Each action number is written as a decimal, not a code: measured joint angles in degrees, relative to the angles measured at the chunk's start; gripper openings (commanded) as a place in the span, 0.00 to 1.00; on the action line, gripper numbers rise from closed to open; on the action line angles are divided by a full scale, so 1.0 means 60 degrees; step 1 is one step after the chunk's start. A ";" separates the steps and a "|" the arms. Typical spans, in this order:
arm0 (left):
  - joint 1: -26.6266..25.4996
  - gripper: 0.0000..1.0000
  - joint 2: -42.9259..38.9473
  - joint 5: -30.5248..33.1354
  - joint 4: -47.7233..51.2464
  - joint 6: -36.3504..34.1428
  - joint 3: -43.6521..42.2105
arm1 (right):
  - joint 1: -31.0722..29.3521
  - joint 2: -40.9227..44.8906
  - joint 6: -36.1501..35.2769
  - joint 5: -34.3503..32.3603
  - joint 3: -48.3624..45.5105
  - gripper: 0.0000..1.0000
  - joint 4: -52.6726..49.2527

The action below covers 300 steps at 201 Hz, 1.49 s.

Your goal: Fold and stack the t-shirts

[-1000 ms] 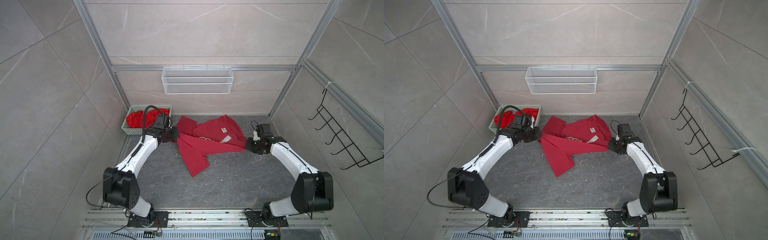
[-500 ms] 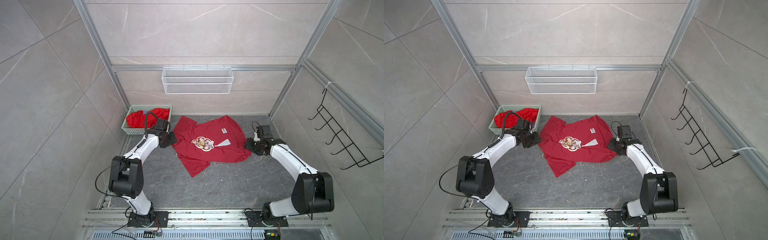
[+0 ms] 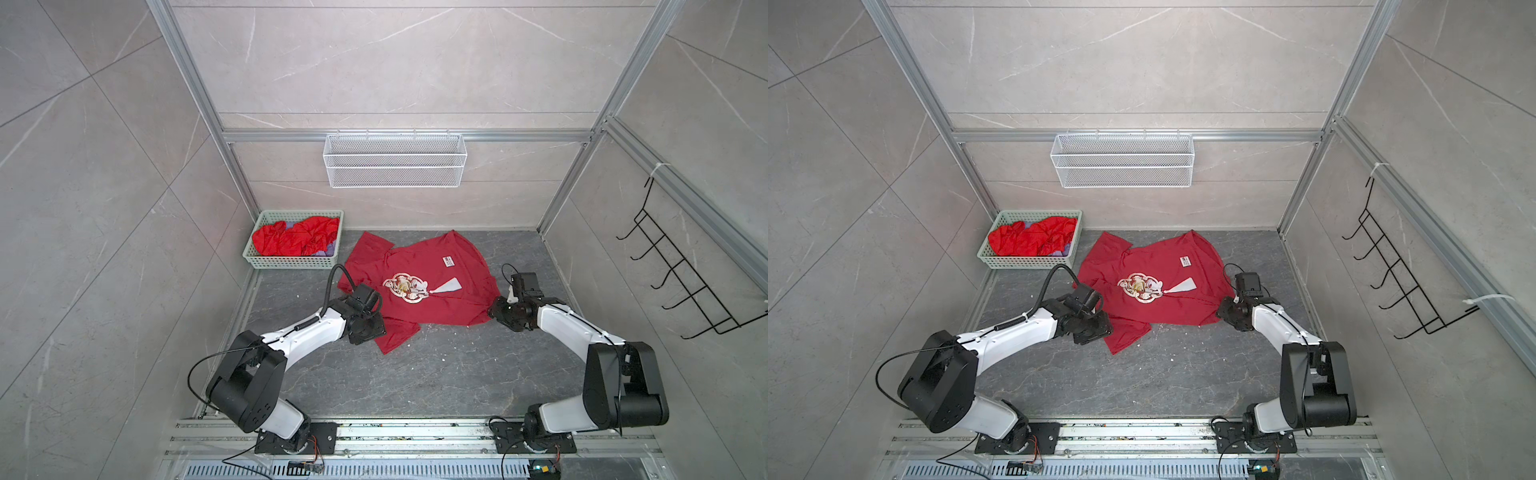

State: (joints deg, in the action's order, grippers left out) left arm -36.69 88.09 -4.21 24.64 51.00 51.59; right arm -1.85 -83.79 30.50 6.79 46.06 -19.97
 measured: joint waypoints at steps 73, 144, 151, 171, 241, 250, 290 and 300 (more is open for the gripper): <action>-0.0586 0.50 0.0984 -0.0149 -0.0448 0.1279 -0.0033 | 0.0022 -0.0018 0.0240 0.0058 -0.0470 0.57 0.0535; -0.0612 0.00 0.0994 -0.0466 -0.0769 0.1654 -0.0331 | 0.0084 -0.0018 0.0346 0.0055 -0.0809 0.53 0.0878; -0.0612 0.00 0.0984 -0.0506 -0.0805 0.1603 -0.0346 | 0.0098 -0.0018 0.0353 0.0055 -0.0871 0.51 0.1009; -0.0623 0.00 0.0878 -0.0576 -0.0940 0.1643 -0.0474 | 0.0109 -0.0087 0.0357 0.0073 -0.1002 0.47 0.1253; -0.0637 0.00 -0.0062 -0.0361 -0.0896 0.1625 -0.0780 | 0.0135 -0.0903 0.0353 0.0532 -0.0994 0.33 0.2339; -0.0637 0.00 -0.0142 -0.0317 -0.0889 0.1614 -0.0780 | 0.0135 -0.1027 0.0412 0.0634 -0.0965 0.17 0.2535; -0.0637 0.00 -0.0852 0.0058 -0.0452 0.1541 -0.0780 | 0.0135 -0.1071 0.0525 0.0590 -0.0481 0.00 0.1603; -0.0637 0.00 -0.1242 0.0346 -0.0146 0.1483 -0.0765 | 0.0135 -0.0630 0.0452 0.0437 -0.0335 0.00 0.0907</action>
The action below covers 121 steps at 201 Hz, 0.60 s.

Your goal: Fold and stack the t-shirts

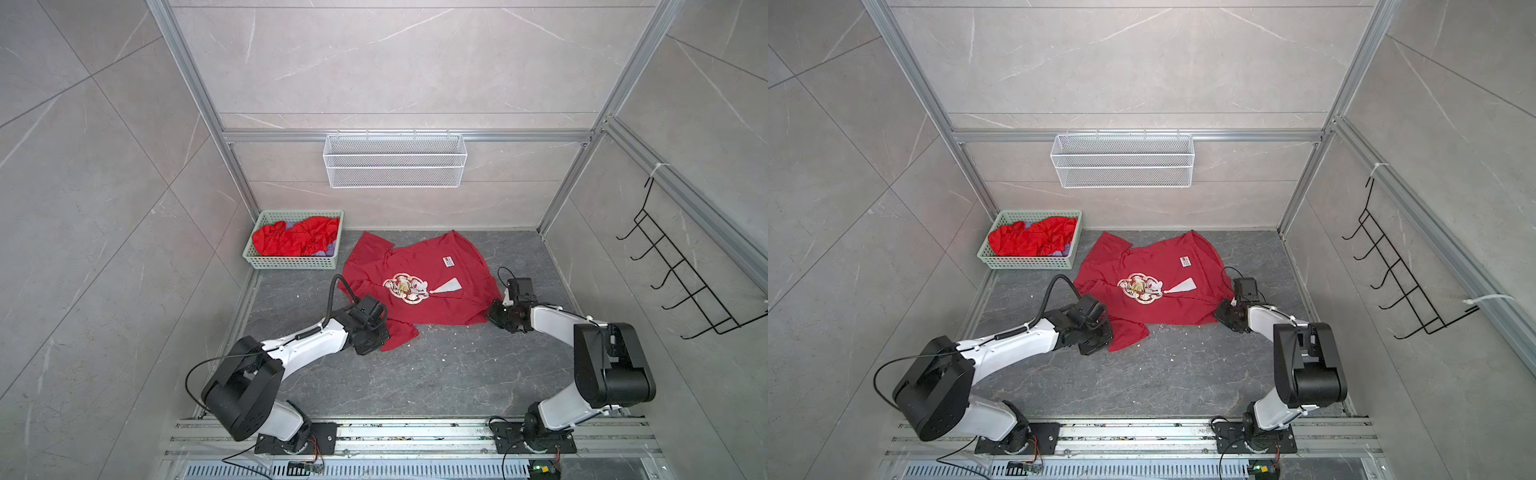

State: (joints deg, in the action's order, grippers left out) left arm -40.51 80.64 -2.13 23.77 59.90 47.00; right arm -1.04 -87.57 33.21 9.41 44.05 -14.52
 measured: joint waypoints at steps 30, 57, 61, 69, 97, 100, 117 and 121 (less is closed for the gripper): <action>0.0000 0.00 -0.1140 0.0838 0.1297 -0.0229 0.0346 | 0.0000 0.1548 -0.0510 -0.0375 0.0605 0.07 -0.1909; 0.0000 0.00 -0.1625 0.1162 0.2029 -0.0419 0.0667 | 0.0000 0.2109 -0.0790 -0.0430 0.0543 0.48 -0.2914; 0.0000 0.00 -0.1639 0.1169 0.2084 -0.0423 0.0674 | 0.0000 0.2157 -0.0769 -0.0448 0.0455 0.50 -0.3027; 0.0000 0.00 -0.1643 0.1169 0.2171 -0.0426 0.0674 | 0.0000 0.2255 -0.0798 -0.0455 0.0277 0.53 -0.3235; 0.0000 0.00 -0.1632 0.1075 0.2291 -0.0404 0.0499 | 0.0000 0.2918 -0.0652 -0.0572 -0.0310 0.54 -0.3767; 0.0000 0.00 -0.1636 0.1060 0.2288 -0.0401 0.0470 | 0.0000 0.3005 -0.0619 -0.0572 -0.0350 0.54 -0.3792; 0.0000 0.00 -0.1632 0.1009 0.2284 -0.0386 0.0317 | 0.0000 0.3410 -0.0386 -0.0474 -0.0612 0.53 -0.3636; 0.0000 0.00 -0.1632 0.1005 0.2288 -0.0382 0.0291 | 0.0000 0.3461 -0.0339 -0.0426 -0.0685 0.52 -0.3563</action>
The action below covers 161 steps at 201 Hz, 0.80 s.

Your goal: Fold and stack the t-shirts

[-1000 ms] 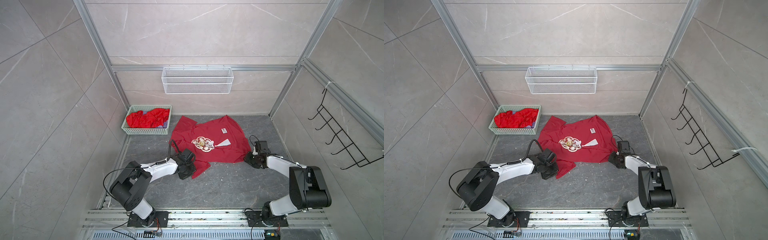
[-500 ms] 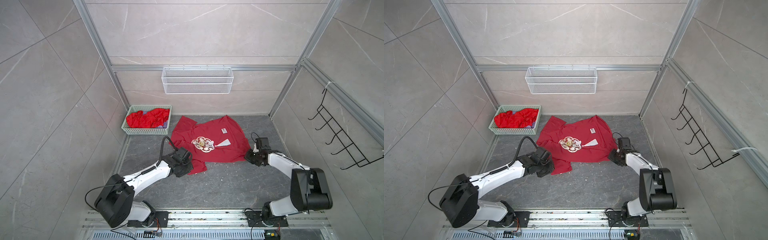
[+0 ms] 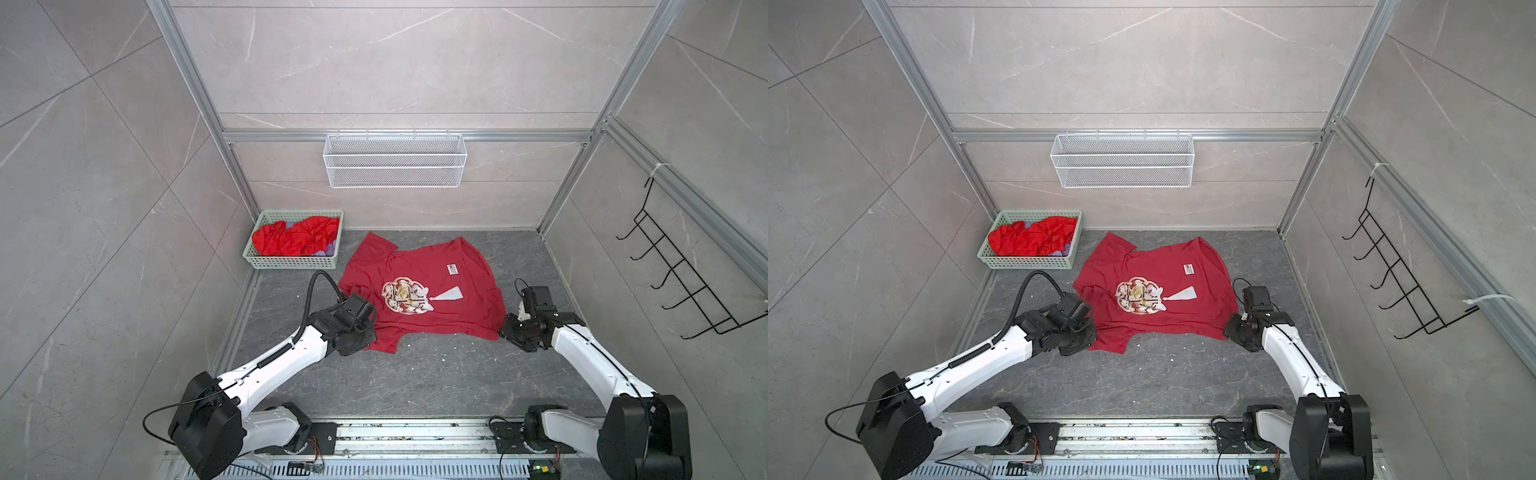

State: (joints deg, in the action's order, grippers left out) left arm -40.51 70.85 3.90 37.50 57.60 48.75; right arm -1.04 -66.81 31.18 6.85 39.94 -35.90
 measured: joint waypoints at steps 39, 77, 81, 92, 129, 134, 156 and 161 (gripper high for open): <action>0.0000 0.00 0.0011 -0.0095 -0.0055 -0.0004 -0.0058 | 0.0000 -0.0109 0.0637 0.0561 -0.0980 0.50 0.1147; 0.0000 0.00 0.0062 -0.0182 -0.0109 -0.0007 -0.0058 | 0.0000 -0.0929 0.1082 0.0831 -0.1457 0.48 0.2277; 0.0000 0.00 0.0062 -0.0182 -0.0117 -0.0007 -0.0058 | 0.0000 -0.0991 0.1118 0.0849 -0.1494 0.48 0.2379; 0.0000 0.00 0.0062 -0.0182 -0.0164 -0.0007 -0.0066 | 0.0000 -0.1144 0.1282 0.0918 -0.1548 0.44 0.2878; 0.0000 0.00 0.0004 -0.0175 -0.0408 -0.0007 -0.0270 | 0.0000 -0.1985 0.1749 0.0903 -0.1559 0.02 0.4401; 0.0000 0.00 -0.0025 -0.0175 -0.0412 -0.0011 -0.0280 | 0.0000 -0.2033 0.1883 0.0900 -0.1566 0.01 0.4466; 0.0000 0.00 -0.0401 -0.0029 -0.0393 -0.0146 -0.0248 | 0.0000 -0.1759 0.1953 0.0827 -0.1504 0.00 0.4218; 0.0000 0.00 -0.0499 0.0058 -0.0321 -0.0189 -0.0197 | 0.0000 -0.1654 0.1953 0.0794 -0.1443 0.00 0.4018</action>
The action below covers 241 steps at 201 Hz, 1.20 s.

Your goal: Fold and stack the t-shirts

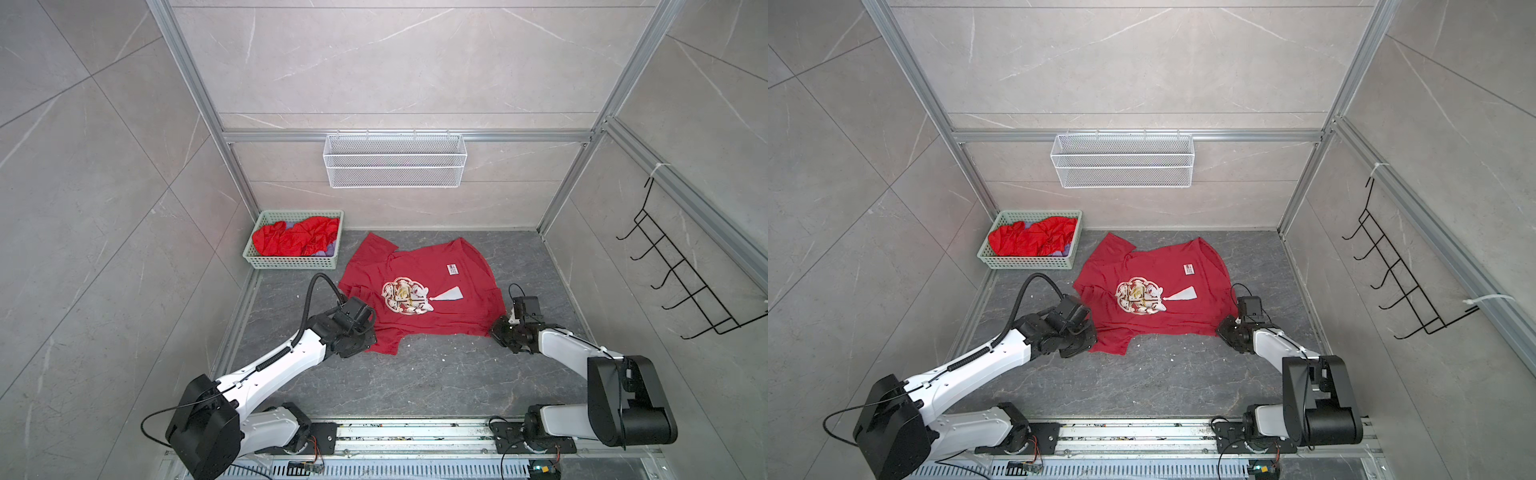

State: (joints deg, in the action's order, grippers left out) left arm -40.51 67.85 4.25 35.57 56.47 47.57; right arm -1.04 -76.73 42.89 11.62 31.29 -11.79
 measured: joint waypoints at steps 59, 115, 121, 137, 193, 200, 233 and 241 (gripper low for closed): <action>0.0000 0.00 -0.1424 0.1275 0.1158 -0.0674 0.1231 | 0.0000 0.1468 -0.1158 -0.0335 0.3526 0.08 -0.3147; 0.0000 0.00 -0.2062 0.1628 0.1818 -0.0750 0.1140 | 0.0000 0.1293 -0.1475 -0.0514 0.3909 0.39 -0.4149; 0.0000 0.00 -0.2157 0.1628 0.1847 -0.0750 0.1082 | 0.0000 0.1315 -0.1475 -0.0543 0.3909 0.39 -0.4178; 0.0000 0.00 -0.2361 0.1625 0.1927 -0.0750 0.0962 | 0.0000 0.1432 -0.1475 -0.0546 0.3880 0.39 -0.4280; 0.0000 0.00 -0.2164 0.1512 0.1912 -0.0780 0.0903 | -0.0040 0.2546 -0.0987 0.0219 0.1832 0.39 -0.3581; 0.0000 0.00 -0.2076 0.1490 0.1894 -0.0790 0.0903 | -0.0109 0.2648 -0.0849 0.0357 0.1432 0.39 -0.3402; 0.0000 0.00 -0.1701 0.1421 0.1734 -0.0954 0.0903 | -0.0965 0.2543 -0.0492 0.0576 0.0379 0.39 -0.2539; 0.0000 0.00 -0.1654 0.1410 0.1712 -0.0987 0.0903 | -0.1195 0.2353 -0.0455 0.0568 0.0361 0.39 -0.2324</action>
State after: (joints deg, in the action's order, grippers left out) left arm -40.51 57.93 12.71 45.84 50.54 52.99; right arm -8.21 -62.61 40.16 15.03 33.45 -25.74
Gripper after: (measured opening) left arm 0.052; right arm 0.393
